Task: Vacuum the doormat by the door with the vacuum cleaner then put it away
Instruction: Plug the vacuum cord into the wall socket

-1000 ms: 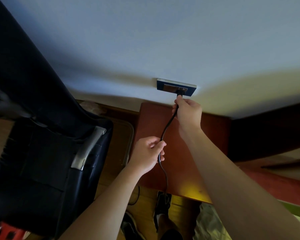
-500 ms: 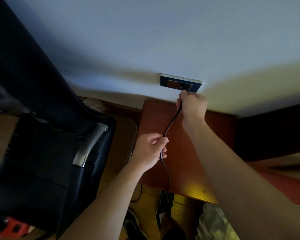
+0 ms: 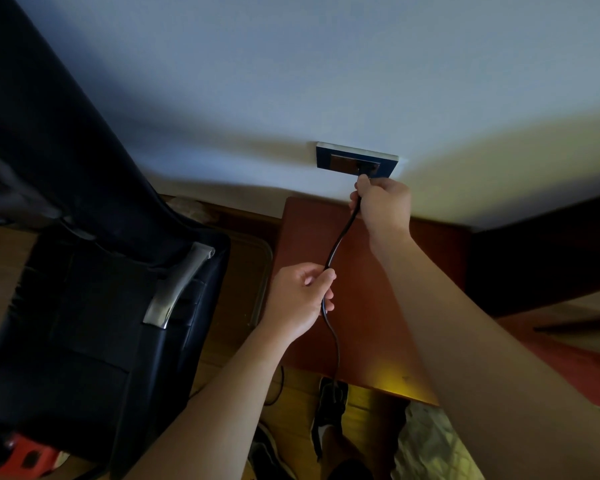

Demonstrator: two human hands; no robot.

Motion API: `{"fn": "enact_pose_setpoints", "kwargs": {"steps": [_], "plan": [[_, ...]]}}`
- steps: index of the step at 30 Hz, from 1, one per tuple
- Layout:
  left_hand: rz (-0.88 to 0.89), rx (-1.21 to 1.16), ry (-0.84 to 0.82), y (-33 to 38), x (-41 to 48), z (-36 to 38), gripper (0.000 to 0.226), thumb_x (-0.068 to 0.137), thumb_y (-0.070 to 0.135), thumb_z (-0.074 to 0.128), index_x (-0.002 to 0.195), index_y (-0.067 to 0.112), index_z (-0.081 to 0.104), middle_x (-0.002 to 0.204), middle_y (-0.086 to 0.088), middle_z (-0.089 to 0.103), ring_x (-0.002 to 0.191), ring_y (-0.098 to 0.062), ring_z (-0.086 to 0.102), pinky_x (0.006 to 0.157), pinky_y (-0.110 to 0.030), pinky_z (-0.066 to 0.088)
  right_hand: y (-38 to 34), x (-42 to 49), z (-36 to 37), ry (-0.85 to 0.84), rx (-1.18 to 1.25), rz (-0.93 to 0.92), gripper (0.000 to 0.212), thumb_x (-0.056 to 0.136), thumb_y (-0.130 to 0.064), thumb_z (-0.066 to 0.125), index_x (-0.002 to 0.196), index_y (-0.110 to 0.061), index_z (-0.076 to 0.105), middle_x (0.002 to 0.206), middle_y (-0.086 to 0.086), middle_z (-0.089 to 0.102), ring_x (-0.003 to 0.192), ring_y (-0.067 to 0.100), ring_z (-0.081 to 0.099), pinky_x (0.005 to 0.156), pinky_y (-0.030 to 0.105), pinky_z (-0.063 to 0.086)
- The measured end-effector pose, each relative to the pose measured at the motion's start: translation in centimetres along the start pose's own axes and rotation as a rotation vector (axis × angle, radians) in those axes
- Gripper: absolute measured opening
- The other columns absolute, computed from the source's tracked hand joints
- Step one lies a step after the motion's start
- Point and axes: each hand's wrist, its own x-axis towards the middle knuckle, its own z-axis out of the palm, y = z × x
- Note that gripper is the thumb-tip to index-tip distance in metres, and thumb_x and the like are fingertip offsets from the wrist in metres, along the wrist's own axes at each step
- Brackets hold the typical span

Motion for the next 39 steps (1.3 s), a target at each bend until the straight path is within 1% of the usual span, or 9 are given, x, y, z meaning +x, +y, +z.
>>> {"fn": "enact_pose_setpoints", "kwargs": {"steps": [7,12,16,21,24,27,32,36,39], "plan": [[0.009,0.063,0.005,0.6,-0.6,0.0,0.017,0.102,0.017,0.062,0.093,0.007,0.072,0.073,-0.012,0.066,0.062,-0.024,0.067,0.061,-0.032,0.061,-0.7,0.1,-1.5,-0.068,-0.318,-0.121,0.029,0.097,-0.032,0.054,0.073,-0.019,0.063,0.072,0.006,0.068,0.069,0.026,0.065,0.077,0.051,0.060],[0.014,0.085,0.021,1.0,-1.3,0.2,0.018,0.101,0.020,0.062,0.093,0.007,0.072,0.072,-0.010,0.068,0.060,-0.022,0.069,0.069,-0.048,0.062,-0.8,-1.0,-3.9,-0.118,-0.725,-0.288,0.030,0.102,-0.032,0.048,0.118,-0.015,0.066,0.109,0.007,0.070,0.102,0.027,0.064,0.075,0.028,0.042],[0.032,0.085,0.016,1.5,-2.1,0.2,0.018,0.102,0.019,0.061,0.095,0.006,0.072,0.074,-0.011,0.067,0.063,-0.023,0.068,0.073,-0.050,0.061,-0.3,-2.4,-5.6,-0.168,-0.964,-0.374,0.043,0.102,-0.033,0.047,0.140,-0.016,0.055,0.138,0.011,0.057,0.125,0.032,0.052,0.099,0.039,0.045],[0.095,0.116,-0.004,1.7,-3.2,-0.4,0.015,0.104,0.019,0.059,0.097,0.015,0.072,0.087,-0.019,0.072,0.072,-0.022,0.071,0.074,-0.039,0.062,-0.5,-4.9,-6.8,-0.171,-1.216,-0.482,0.044,0.101,-0.032,0.040,0.137,-0.009,0.052,0.139,0.012,0.054,0.131,0.031,0.044,0.108,0.042,0.037],[0.102,0.140,-0.016,1.5,-3.6,-0.8,0.021,0.104,0.018,0.057,0.119,0.009,0.069,0.095,-0.012,0.073,0.081,-0.019,0.073,0.069,-0.022,0.059,-0.5,-6.3,-7.3,-0.150,-1.300,-0.537,0.042,0.100,-0.032,0.038,0.131,-0.007,0.054,0.133,0.012,0.057,0.126,0.031,0.045,0.108,0.043,0.036],[0.112,0.183,-0.038,1.5,-4.3,-1.0,0.032,0.104,0.018,0.056,0.133,0.010,0.063,0.107,-0.006,0.073,0.085,-0.013,0.075,0.082,-0.030,0.062,-0.8,-7.9,-8.0,-0.121,-1.340,-0.558,0.044,0.101,-0.032,0.037,0.133,-0.006,0.053,0.134,0.012,0.056,0.128,0.032,0.045,0.110,0.044,0.035],[0.149,0.251,-0.065,2.1,-5.7,-1.2,0.028,0.102,0.015,0.057,0.093,0.041,0.060,0.101,-0.001,0.074,0.098,-0.020,0.073,0.097,-0.049,0.057,-1.1,-10.7,-9.3,-0.053,-1.373,-0.567,0.044,0.101,-0.034,0.036,0.132,-0.008,0.053,0.132,0.010,0.057,0.126,0.031,0.045,0.108,0.044,0.036],[0.173,0.319,-0.152,2.0,-6.8,-1.6,0.043,0.102,0.017,0.056,0.145,0.019,0.052,0.142,-0.006,0.061,0.122,-0.018,0.063,0.108,-0.045,0.051,-1.1,-13.4,-10.1,-0.013,-1.408,-0.583,0.044,0.100,-0.035,0.035,0.129,-0.008,0.055,0.129,0.010,0.059,0.122,0.031,0.048,0.107,0.044,0.038],[0.187,0.427,-0.170,2.0,-8.0,-2.3,0.055,0.103,0.017,0.053,0.156,0.014,0.037,0.156,-0.005,0.047,0.137,-0.020,0.052,0.114,-0.040,0.044,-1.2,-15.7,-10.6,0.015,-1.424,-0.590,0.044,0.100,-0.036,0.033,0.127,-0.009,0.055,0.127,0.009,0.059,0.121,0.030,0.049,0.107,0.044,0.038]]}}
